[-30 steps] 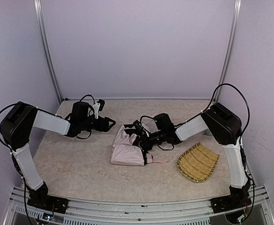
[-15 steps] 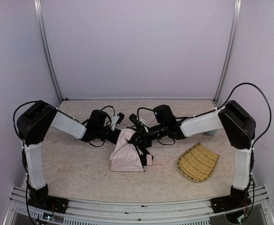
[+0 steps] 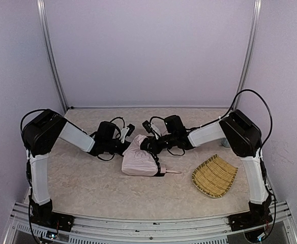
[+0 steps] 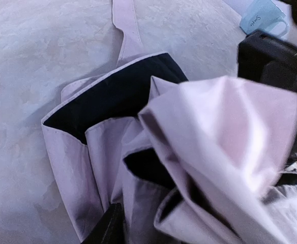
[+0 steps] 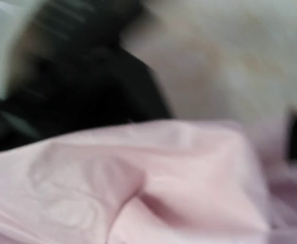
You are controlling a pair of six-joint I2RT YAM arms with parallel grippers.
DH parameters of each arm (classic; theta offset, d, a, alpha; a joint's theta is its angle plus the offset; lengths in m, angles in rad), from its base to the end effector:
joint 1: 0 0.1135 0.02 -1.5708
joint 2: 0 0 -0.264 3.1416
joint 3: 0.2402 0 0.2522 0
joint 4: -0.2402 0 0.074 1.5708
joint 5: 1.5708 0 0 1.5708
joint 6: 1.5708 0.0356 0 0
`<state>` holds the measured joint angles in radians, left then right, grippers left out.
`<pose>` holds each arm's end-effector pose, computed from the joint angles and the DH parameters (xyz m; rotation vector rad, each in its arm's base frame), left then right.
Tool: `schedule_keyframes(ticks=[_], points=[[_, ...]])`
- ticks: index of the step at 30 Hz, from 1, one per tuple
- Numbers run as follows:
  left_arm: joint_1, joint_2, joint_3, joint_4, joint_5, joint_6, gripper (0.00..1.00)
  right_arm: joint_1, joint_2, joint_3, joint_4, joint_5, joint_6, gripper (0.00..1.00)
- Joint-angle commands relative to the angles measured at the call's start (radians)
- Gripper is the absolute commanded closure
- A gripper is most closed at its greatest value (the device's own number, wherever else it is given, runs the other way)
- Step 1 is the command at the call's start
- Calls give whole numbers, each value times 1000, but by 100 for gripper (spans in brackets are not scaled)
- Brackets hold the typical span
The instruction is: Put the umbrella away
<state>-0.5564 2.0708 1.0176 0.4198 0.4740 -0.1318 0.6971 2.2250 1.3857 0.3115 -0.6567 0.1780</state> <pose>0.3354 -0.2277 0.0994 0.7445 2.1456 -0.8976 0.3519 0.3230 0.1293 -0.9671 1.9877 1.1975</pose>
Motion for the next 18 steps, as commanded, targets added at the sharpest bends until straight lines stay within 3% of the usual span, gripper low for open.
schedule_keyframes(ticks=[1,4,8,13,18], points=[[24,23,-41,39,-4,-51,61,-30,106,35,-35,90,82,100],[53,11,-69,82,-34,-97,59,-28,135,17,-33,32,71,100],[79,-45,-100,107,-117,-122,42,-16,143,68,-181,38,19,100],[92,-237,-172,123,-265,-97,24,-15,165,115,-355,57,29,100],[11,-470,-233,54,-448,27,24,-13,167,92,-401,24,59,100]])
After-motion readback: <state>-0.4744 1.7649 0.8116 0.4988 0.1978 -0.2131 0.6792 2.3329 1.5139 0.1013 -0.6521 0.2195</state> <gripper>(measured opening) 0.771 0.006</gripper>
